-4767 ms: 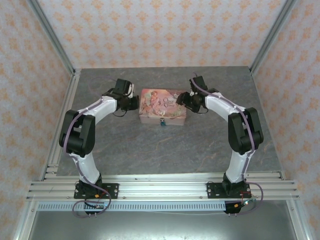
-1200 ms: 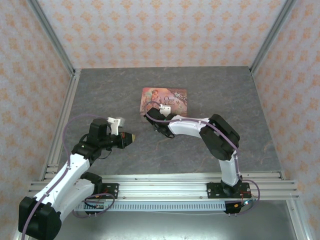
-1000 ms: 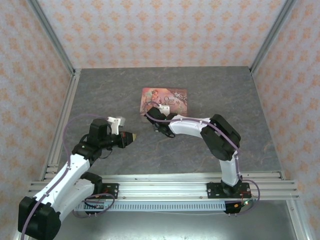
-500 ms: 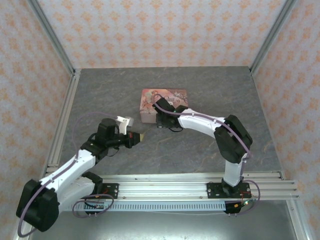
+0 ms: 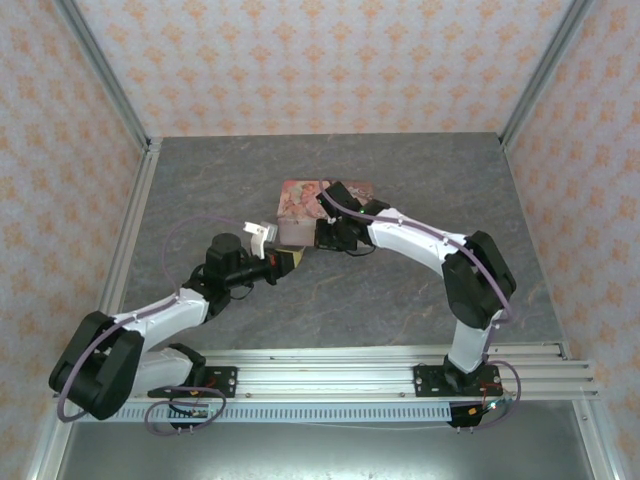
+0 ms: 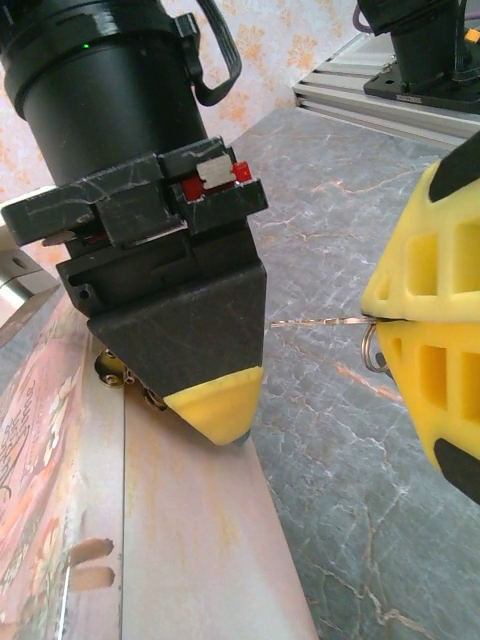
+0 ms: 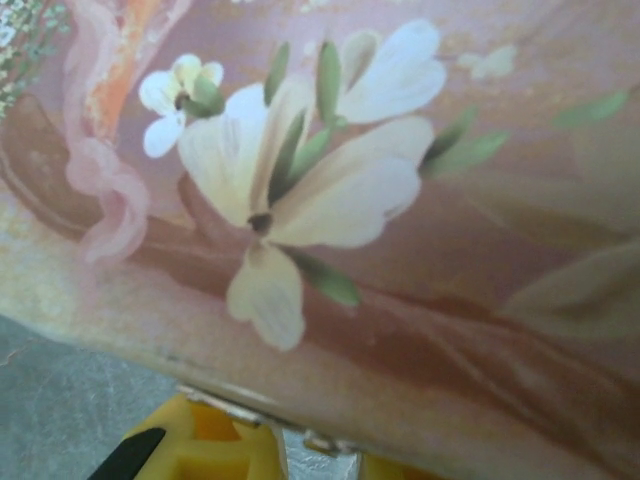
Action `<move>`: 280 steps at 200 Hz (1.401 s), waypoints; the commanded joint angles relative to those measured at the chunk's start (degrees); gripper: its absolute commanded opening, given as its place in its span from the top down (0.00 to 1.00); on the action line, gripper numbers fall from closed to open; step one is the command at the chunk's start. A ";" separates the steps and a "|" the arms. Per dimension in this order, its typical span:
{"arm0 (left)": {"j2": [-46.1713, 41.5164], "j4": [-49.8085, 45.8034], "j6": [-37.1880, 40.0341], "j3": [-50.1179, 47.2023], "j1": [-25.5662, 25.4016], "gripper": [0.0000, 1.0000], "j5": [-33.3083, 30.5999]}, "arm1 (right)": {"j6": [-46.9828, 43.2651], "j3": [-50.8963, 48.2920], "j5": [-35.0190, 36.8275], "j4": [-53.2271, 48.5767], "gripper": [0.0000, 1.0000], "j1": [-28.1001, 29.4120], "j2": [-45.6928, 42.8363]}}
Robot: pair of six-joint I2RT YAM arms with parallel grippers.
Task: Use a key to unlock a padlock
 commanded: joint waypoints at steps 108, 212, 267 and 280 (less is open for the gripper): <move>21.11 38.88 -9.49 -2.05 -0.66 1.00 3.09 | 2.79 1.30 -15.75 1.97 1.00 -7.28 -6.34; 25.57 41.23 -11.54 3.12 -0.64 1.00 5.63 | 4.06 0.72 -24.43 3.79 1.00 -10.67 -6.46; 27.29 40.88 -7.88 3.46 -0.71 1.00 6.80 | 2.60 2.68 -26.07 1.28 1.00 -10.69 -5.41; 27.54 40.16 -7.04 3.84 -0.66 1.00 7.37 | 2.14 3.27 -26.32 0.50 1.00 -10.69 -5.07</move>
